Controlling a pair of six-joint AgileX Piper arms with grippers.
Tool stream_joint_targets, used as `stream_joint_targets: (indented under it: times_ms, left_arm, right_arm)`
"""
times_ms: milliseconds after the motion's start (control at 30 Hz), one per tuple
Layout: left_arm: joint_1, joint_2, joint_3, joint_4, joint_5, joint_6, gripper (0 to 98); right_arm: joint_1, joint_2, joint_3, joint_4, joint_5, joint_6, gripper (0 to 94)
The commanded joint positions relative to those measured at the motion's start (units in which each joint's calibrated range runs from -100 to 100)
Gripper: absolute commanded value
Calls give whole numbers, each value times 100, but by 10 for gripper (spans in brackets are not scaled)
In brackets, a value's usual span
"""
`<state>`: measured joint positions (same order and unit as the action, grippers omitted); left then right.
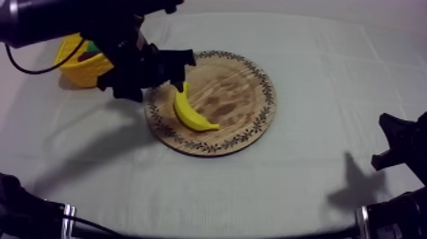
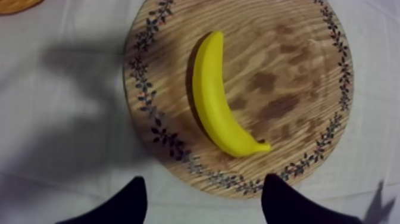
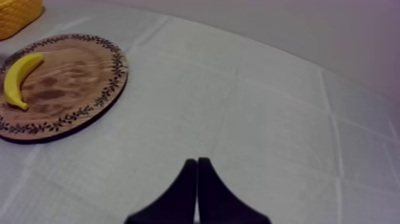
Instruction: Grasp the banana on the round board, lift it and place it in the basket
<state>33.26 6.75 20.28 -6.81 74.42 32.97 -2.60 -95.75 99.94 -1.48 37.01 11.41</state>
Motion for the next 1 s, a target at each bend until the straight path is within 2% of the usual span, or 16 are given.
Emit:
stream_joint_targets:
  times_ms: [0,367,633,967]
  left_arm:
    - [19,219,-88,24,-18,27,723]
    - [59,1263,-818,112,-23,71,718]
    - [43,1935,-1256,257,181,75,714]
    - [-86,2611,-1753,338,354,61,715]
  right_arm:
    - [0,0,-5,-1,0,0,3]
    - [0,0,-5,-1,0,0,3]
    - [0,0,-5,-1,0,0,3]
    - [0,0,-5,-1,0,0,3]
